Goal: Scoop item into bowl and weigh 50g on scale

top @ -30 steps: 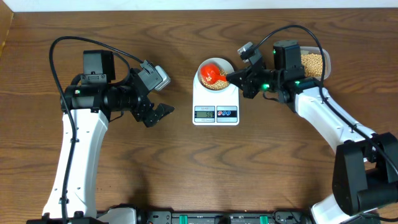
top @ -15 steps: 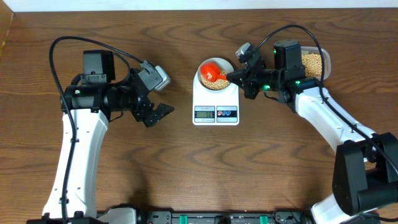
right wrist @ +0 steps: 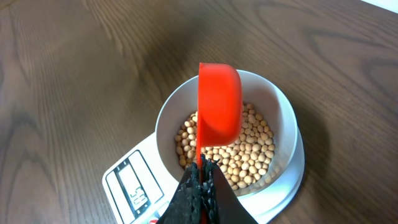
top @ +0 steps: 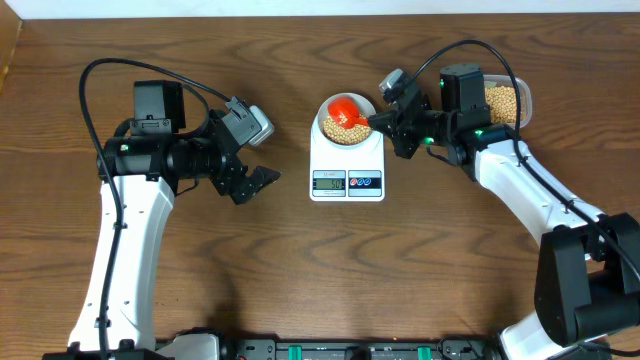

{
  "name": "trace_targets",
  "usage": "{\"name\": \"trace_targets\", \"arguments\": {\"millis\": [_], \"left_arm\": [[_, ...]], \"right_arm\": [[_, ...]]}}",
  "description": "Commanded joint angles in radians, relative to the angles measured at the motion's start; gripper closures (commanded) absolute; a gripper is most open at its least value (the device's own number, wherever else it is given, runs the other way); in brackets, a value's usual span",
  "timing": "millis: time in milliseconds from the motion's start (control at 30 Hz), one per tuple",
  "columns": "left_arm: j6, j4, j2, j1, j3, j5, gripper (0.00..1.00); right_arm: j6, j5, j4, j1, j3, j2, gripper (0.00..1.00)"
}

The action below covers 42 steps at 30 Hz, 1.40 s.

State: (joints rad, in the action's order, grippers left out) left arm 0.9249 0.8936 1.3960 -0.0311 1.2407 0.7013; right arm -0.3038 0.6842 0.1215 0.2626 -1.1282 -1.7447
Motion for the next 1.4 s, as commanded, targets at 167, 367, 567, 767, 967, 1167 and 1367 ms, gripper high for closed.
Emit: {"name": "trace_targets", "arguments": {"millis": [167, 367, 567, 767, 967, 1167, 1367], "left_arm": [[0.017, 0.003, -0.01, 0.0, 0.018, 0.009, 0.02], [0.017, 0.003, -0.01, 0.0, 0.018, 0.01, 0.02], [0.017, 0.003, -0.01, 0.0, 0.018, 0.009, 0.02], [0.017, 0.003, -0.01, 0.0, 0.018, 0.009, 0.02], [0.017, 0.003, -0.01, 0.0, 0.018, 0.009, 0.02], [0.017, 0.003, -0.01, 0.0, 0.018, 0.009, 0.02], [0.017, 0.003, -0.01, 0.0, 0.018, 0.009, 0.02]], "right_arm": [[-0.015, 0.026, -0.019, -0.007, -0.003, 0.023, 0.99], [-0.015, -0.004, 0.009, -0.007, -0.003, 0.022, 0.99], [-0.03, -0.002, 0.004, -0.006, -0.003, 0.024, 0.99], [-0.094, -0.005, 0.013, -0.006, -0.003, 0.036, 0.99], [-0.094, -0.026, 0.018, -0.002, -0.003, 0.05, 0.99], [-0.096, -0.062, 0.019, 0.006, -0.003, 0.049, 0.99], [-0.097, -0.078, 0.024, 0.007, -0.003, 0.049, 0.99]]}}
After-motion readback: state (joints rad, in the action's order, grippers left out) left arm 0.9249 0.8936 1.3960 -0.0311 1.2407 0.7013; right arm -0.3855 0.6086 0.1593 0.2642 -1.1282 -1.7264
